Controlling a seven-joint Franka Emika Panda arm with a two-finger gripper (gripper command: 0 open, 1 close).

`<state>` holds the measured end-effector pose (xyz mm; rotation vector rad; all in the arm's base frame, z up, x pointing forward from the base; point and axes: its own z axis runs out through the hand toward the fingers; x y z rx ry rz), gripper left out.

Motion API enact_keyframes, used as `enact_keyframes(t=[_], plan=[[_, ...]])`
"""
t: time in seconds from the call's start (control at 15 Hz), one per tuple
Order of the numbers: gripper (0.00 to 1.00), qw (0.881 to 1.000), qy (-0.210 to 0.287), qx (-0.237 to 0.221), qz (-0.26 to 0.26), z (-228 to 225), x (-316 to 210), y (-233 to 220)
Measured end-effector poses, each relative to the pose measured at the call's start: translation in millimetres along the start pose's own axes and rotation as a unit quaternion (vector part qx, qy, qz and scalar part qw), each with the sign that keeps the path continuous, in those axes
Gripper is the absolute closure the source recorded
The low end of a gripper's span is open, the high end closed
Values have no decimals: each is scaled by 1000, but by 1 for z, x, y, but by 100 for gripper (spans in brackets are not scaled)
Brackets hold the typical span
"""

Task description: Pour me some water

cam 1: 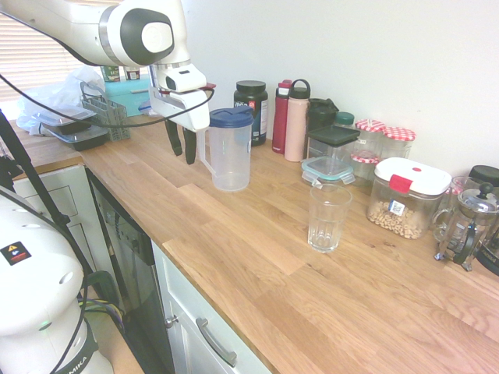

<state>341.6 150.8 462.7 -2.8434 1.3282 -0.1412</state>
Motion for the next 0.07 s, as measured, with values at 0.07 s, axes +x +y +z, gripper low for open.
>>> enact_keyframes(t=[0.07], plan=[[0,1000,-7,-6,8,0,9,22]])
